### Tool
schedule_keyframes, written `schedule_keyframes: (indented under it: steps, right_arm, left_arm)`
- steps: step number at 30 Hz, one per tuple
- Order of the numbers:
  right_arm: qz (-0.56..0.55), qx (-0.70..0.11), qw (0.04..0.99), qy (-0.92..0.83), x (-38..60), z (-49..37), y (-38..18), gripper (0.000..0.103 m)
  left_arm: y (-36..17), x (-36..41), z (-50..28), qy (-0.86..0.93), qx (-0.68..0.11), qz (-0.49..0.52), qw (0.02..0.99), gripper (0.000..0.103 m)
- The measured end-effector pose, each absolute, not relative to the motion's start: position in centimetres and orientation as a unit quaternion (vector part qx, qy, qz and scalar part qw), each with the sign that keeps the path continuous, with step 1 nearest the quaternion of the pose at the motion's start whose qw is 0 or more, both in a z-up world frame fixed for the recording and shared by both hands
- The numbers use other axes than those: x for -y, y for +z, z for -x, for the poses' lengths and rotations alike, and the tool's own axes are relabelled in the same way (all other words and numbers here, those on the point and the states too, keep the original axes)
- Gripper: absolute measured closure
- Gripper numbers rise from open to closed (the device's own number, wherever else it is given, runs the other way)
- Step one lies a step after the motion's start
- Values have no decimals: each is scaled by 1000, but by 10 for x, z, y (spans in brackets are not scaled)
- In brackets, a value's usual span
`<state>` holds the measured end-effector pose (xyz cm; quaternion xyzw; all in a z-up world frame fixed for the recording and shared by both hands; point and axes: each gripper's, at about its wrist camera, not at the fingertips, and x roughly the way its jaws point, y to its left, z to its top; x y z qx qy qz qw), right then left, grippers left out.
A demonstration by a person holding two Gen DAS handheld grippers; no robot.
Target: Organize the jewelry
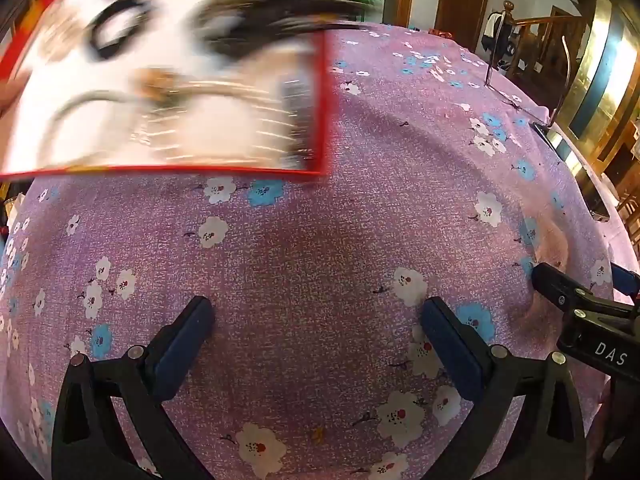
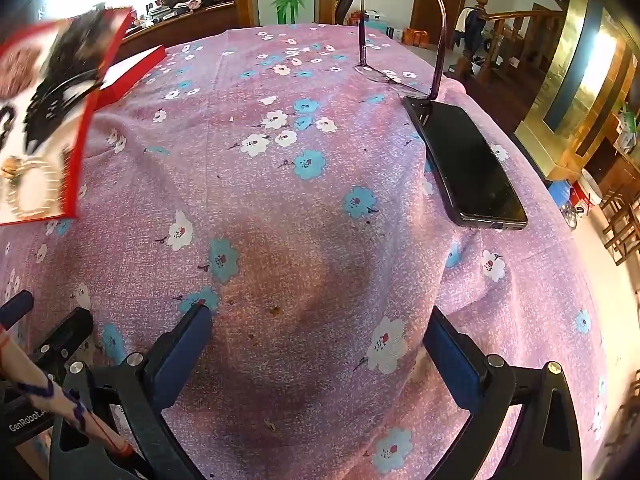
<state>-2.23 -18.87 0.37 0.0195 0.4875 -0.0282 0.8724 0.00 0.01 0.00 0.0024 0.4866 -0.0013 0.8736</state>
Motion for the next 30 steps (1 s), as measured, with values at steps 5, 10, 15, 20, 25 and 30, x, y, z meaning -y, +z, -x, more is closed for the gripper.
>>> schedule_keyframes:
  steps: [5, 10, 15, 20, 25, 30]
  right_arm:
    - [-20, -488, 872, -29, 188, 22, 4, 0]
    - [-20, -487, 872, -29, 188, 22, 4, 0]
    - [-20, -487, 873, -29, 188, 23, 4, 0]
    - [-20, -487, 872, -29, 189, 23, 4, 0]
    - [-20, -487, 873, -29, 188, 23, 4, 0]
    - [-20, -487, 873, -29, 189, 22, 4, 0]
  left_arm:
    - [0, 0, 0, -1, -487, -2, 874, 0]
    - [1, 0, 2, -2, -487, -1, 873, 0]
    - [0, -3, -2, -2, -487, -1, 873, 0]
    - [-2, -2, -3, 0, -486, -3, 874, 0]
    - [-2, -2, -2, 0, -486, -4, 874, 0]
    - [-2, -1, -4, 0, -486, -3, 874, 0]
